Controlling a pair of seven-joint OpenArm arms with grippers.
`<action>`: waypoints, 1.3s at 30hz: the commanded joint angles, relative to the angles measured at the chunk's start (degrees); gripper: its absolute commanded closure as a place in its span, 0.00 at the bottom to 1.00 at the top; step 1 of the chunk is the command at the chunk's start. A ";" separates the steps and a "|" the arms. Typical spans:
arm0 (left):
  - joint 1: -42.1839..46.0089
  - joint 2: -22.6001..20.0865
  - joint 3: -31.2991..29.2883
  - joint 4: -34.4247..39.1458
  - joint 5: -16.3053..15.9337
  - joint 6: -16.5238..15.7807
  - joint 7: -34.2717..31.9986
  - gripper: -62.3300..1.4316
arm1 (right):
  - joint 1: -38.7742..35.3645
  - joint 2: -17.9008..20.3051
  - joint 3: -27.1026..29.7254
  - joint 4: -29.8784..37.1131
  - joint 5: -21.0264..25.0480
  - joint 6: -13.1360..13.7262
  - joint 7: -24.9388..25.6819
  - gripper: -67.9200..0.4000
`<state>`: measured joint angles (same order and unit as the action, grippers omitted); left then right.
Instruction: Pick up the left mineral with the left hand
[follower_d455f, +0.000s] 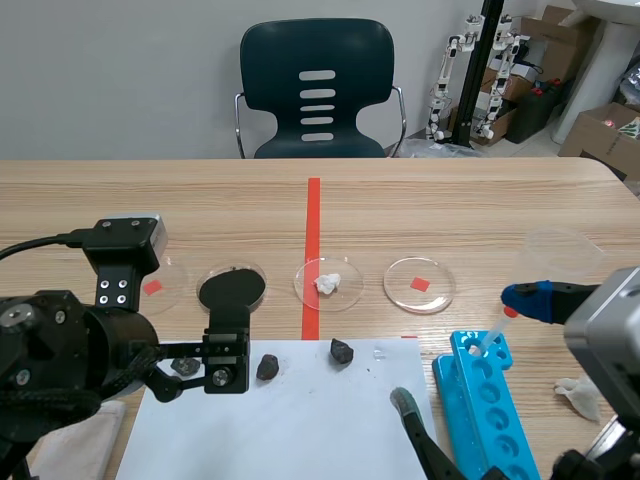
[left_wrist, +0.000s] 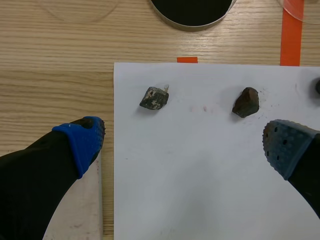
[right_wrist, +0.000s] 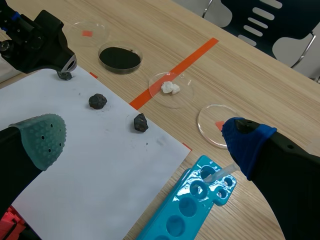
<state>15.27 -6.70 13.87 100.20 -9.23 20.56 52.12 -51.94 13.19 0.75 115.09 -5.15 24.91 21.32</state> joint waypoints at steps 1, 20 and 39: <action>0.13 0.22 -0.28 0.83 -0.52 0.76 -1.81 0.00 | 0.39 0.61 0.55 0.48 0.61 0.02 0.85 0.00; -7.06 0.15 -1.73 -8.74 0.07 2.25 3.56 0.00 | 0.39 0.61 0.55 0.48 0.61 0.02 0.85 0.00; -19.17 1.64 -1.55 -22.21 -0.09 2.01 10.99 0.00 | 0.39 0.61 0.55 0.48 0.61 0.02 0.85 0.00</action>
<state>-3.25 -5.19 12.32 76.62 -9.43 22.46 63.05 -51.94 13.19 0.75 115.09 -5.15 24.91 21.32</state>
